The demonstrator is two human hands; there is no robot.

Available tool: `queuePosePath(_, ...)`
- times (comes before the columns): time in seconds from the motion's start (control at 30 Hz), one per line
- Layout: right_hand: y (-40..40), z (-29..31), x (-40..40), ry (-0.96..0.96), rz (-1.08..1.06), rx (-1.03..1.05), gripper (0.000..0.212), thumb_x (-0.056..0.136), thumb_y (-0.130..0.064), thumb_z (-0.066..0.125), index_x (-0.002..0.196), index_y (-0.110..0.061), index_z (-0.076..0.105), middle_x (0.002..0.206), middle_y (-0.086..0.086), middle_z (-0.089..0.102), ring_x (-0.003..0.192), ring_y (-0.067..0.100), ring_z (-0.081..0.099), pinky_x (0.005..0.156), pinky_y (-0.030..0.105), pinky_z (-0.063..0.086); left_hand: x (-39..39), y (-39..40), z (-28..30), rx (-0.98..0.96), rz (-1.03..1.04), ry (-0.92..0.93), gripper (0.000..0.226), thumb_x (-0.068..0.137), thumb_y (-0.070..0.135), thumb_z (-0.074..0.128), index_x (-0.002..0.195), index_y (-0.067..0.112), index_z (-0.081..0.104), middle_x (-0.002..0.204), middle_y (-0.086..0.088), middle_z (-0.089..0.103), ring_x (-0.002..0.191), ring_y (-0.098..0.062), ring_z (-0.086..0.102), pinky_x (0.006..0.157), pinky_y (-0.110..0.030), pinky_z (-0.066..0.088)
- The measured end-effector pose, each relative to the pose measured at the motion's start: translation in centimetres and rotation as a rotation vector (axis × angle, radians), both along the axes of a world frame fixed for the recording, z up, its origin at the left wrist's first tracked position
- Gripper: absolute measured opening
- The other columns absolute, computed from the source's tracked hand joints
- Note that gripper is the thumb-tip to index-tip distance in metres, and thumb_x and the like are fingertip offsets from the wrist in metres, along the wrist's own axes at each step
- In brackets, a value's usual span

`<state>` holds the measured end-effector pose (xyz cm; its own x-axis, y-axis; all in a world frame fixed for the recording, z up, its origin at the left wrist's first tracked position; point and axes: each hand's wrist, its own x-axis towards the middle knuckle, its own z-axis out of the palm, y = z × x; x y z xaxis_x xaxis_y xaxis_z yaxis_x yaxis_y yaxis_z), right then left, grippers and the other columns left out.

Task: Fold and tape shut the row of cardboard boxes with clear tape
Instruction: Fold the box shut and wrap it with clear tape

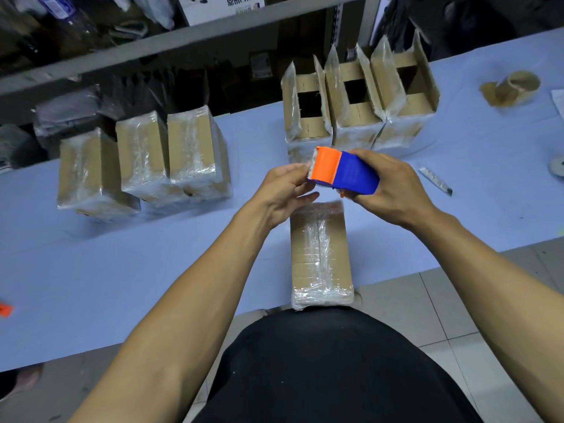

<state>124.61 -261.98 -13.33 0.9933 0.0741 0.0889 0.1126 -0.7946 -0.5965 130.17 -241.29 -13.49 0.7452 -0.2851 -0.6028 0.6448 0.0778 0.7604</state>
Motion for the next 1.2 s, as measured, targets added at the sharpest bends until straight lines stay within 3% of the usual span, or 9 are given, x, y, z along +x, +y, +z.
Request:
queuePosePath(0.3,-0.2,0.5,0.5,0.001,0.041,-0.018,0.06,0.076,-0.038,0.078,0.129,-0.031,0.051,0.11,-0.002,0.064,0.091,0.019,0.057,0.078,0.037,0.051,-0.1,-0.1,-0.6,-0.218,0.176,0.179,0.026,0.096,0.003,0.064,0.073,0.007,0.076,0.074,-0.011,0.072,0.061,-0.017,0.069,0.061,-0.026,0.058)
queuePosePath(0.37,-0.2,0.4,0.5,0.013,0.057,-0.046,0.061,0.076,-0.038,0.078,0.13,-0.03,0.051,0.109,-0.001,0.064,0.091,0.02,0.057,0.078,0.038,0.051,-0.1,-0.2,-0.8,-0.134,0.167,0.132,0.022,0.095,0.001,0.064,0.077,0.007,0.074,0.071,-0.009,0.07,0.062,-0.015,0.066,0.059,-0.024,0.056)
queuePosePath(0.5,-0.2,0.1,0.5,0.053,0.113,-0.124,0.061,0.078,-0.039,0.075,0.132,-0.031,0.049,0.111,-0.001,0.064,0.096,0.023,0.058,0.078,0.042,0.052,-0.3,-0.6,-1.7,0.321,0.029,-0.2,0.025,0.099,0.008,0.061,0.076,0.014,0.071,0.069,-0.001,0.065,0.063,-0.01,0.059,0.057,-0.019,0.052)
queuePosePath(0.6,-1.1,-0.1,0.1,0.07,0.123,-0.158,0.057,0.079,-0.045,0.072,0.129,-0.033,0.047,0.106,-0.002,0.063,0.093,0.023,0.057,0.075,0.039,0.051,-0.1,0.3,-2.3,0.388,0.166,-0.252,0.024,0.098,0.014,0.064,0.075,0.015,0.068,0.067,0.001,0.059,0.058,-0.008,0.053,0.054,-0.018,0.051)
queuePosePath(0.77,-4.2,-1.5,-1.3,0.17,0.07,-0.213,0.051,0.078,-0.046,0.072,0.122,-0.035,0.049,0.094,-0.004,0.06,0.086,0.021,0.056,0.07,0.038,0.049,-1.5,4.4,-5.1,0.464,0.285,-0.144,0.021,0.096,0.015,0.066,0.076,0.015,0.065,0.07,0.001,0.057,0.055,-0.011,0.045,0.053,-0.021,0.043)
queuePosePath(0.97,-4.1,-3.2,-2.2,0.235,0.06,-0.19,0.054,0.078,-0.042,0.075,0.125,-0.034,0.049,0.095,-0.004,0.06,0.085,0.019,0.053,0.066,0.03,0.04,-3.5,3.7,-8.3,0.516,0.255,-0.095,0.018,0.097,0.015,0.062,0.08,0.015,0.067,0.08,0.004,0.062,0.07,-0.012,0.05,0.074,-0.028,0.042)
queuePosePath(1.07,-4.2,-3.3,-2.1,0.244,0.043,-0.191,0.055,0.078,-0.041,0.076,0.126,-0.033,0.05,0.096,-0.002,0.06,0.085,0.02,0.054,0.066,0.029,0.038,-4.1,2.0,-9.1,0.469,0.283,-0.041,0.021,0.097,0.017,0.064,0.076,0.016,0.064,0.072,0.004,0.059,0.067,-0.015,0.048,0.065,-0.025,0.043)
queuePosePath(1.13,-4.1,-3.5,-2.1,0.243,0.028,-0.196,0.055,0.077,-0.04,0.076,0.126,-0.032,0.051,0.095,-0.002,0.06,0.086,0.022,0.056,0.066,0.028,0.036,-4.7,0.9,-9.7,0.33,0.358,0.128,0.016,0.096,0.026,0.069,0.091,0.011,0.065,0.068,0.001,0.055,0.055,-0.016,0.045,0.049,-0.02,0.04)
queuePosePath(1.2,-4.1,-3.6,-2.3,0.24,0.014,-0.19,0.056,0.077,-0.039,0.076,0.127,-0.03,0.052,0.097,-0.001,0.061,0.088,0.024,0.057,0.066,0.028,0.035,-5.0,0.5,-10.1,0.258,0.366,0.291,0.031,0.093,0.032,0.072,0.107,0.007,0.062,0.068,-0.002,0.05,0.043,-0.014,0.041,0.04,-0.018,0.036)
